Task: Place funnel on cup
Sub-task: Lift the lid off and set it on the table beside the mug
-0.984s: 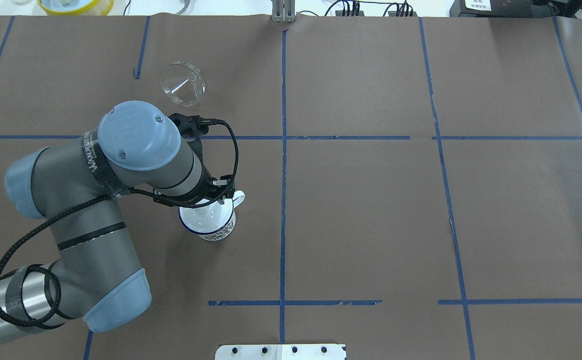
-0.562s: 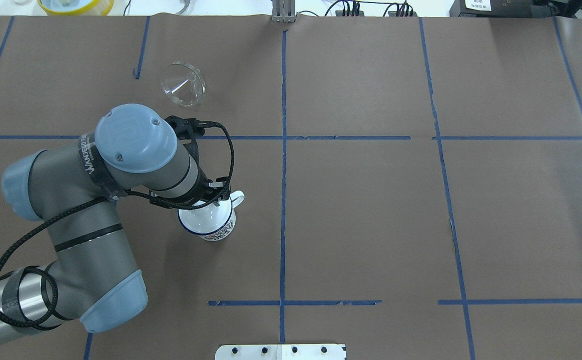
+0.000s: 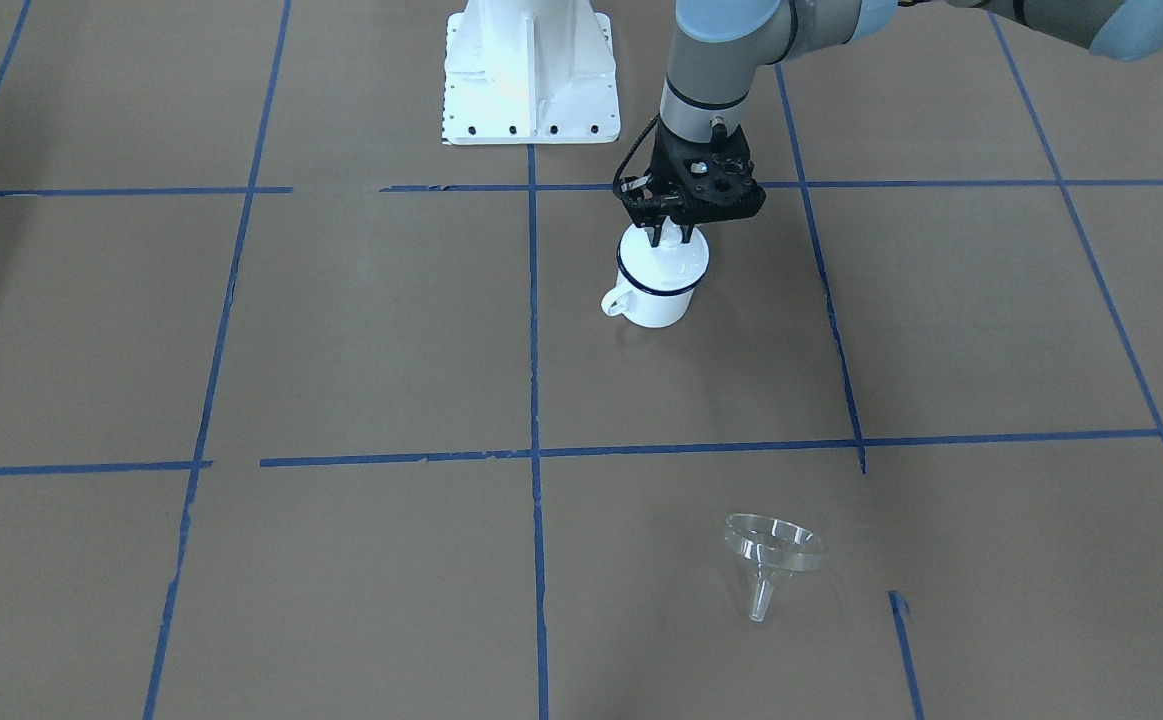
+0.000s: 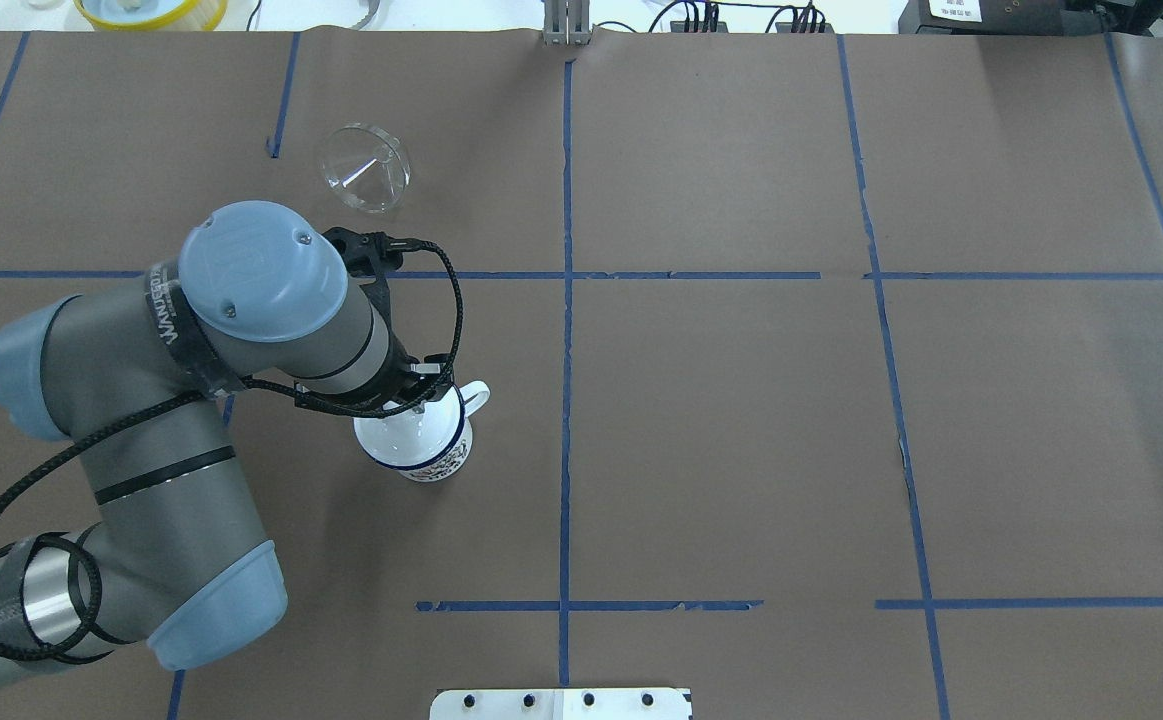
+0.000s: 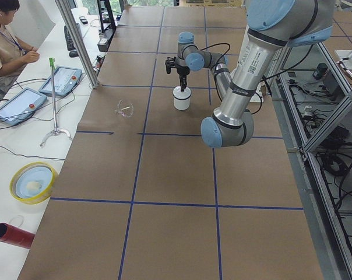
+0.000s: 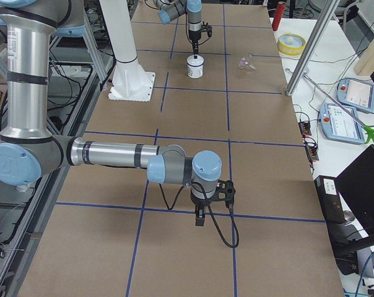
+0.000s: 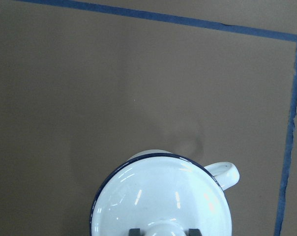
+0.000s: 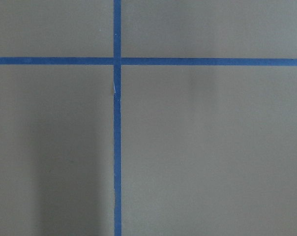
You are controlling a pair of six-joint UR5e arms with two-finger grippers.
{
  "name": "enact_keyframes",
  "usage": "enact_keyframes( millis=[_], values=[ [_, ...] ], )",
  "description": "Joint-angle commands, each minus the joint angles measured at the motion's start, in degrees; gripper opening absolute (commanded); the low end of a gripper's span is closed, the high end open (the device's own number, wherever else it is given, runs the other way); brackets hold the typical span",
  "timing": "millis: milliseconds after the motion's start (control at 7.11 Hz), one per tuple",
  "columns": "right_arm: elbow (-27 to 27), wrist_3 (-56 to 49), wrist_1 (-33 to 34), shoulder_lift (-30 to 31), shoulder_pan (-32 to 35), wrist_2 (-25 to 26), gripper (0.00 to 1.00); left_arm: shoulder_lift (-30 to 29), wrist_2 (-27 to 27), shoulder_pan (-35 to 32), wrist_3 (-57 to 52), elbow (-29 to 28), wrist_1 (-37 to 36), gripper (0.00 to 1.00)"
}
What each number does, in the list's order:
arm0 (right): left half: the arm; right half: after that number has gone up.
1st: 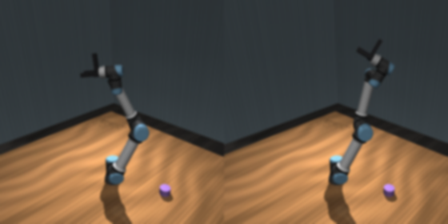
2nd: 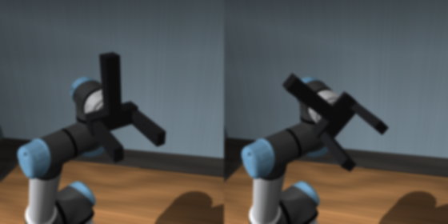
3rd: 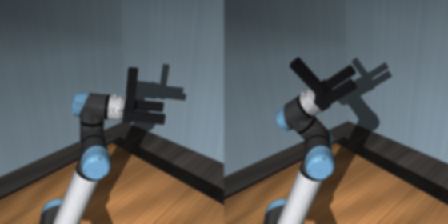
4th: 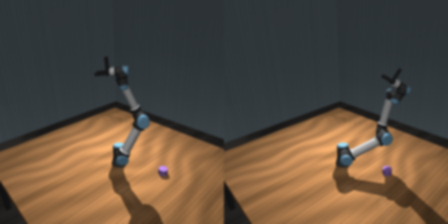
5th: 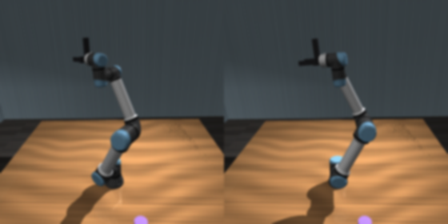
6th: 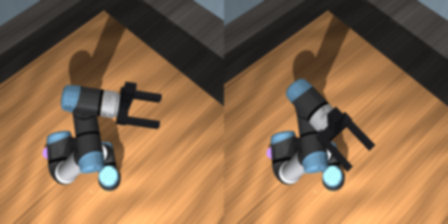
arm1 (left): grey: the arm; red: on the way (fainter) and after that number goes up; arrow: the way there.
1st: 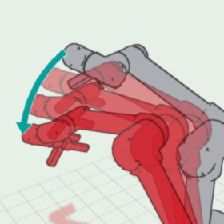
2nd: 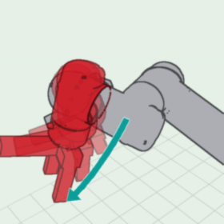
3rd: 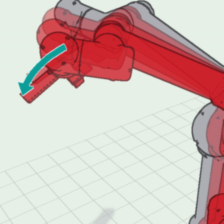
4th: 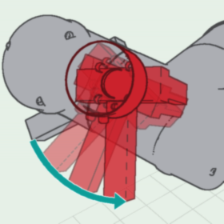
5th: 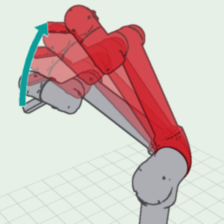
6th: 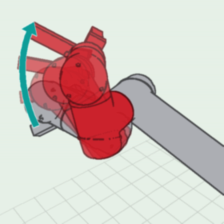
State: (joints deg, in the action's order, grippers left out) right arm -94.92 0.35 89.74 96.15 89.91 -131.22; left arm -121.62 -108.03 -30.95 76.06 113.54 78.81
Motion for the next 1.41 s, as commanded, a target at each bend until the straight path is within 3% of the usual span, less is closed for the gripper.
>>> enact_keyframes(
  millis=[0,281,562,984,1266],
  values=[
    [0.0,0.0,0.0,0.0,0.0,0.0,1.0,-0.1,-0.2,-4.1,-5.2,7.6,-5.9,0.0],
    [0.1,0.0,0.0,0.0,0.0,0.0,1.0,8.9,-0.9,-8.2,-17.7,16.7,-5.9,0.0],
    [0.0,0.0,0.0,0.0,0.0,0.0,1.0,17.3,-0.9,-8.4,-23.3,17.2,-1.4,0.0],
    [0.0,0.0,0.0,0.0,0.0,0.0,1.0,17.8,-0.8,-7.4,-23.2,-0.1,19.7,0.0],
    [0.0,0.0,0.0,0.0,0.0,0.0,1.0,21.2,-0.7,-5.3,-23.6,-4.5,26.8,0.0]
  ],
)
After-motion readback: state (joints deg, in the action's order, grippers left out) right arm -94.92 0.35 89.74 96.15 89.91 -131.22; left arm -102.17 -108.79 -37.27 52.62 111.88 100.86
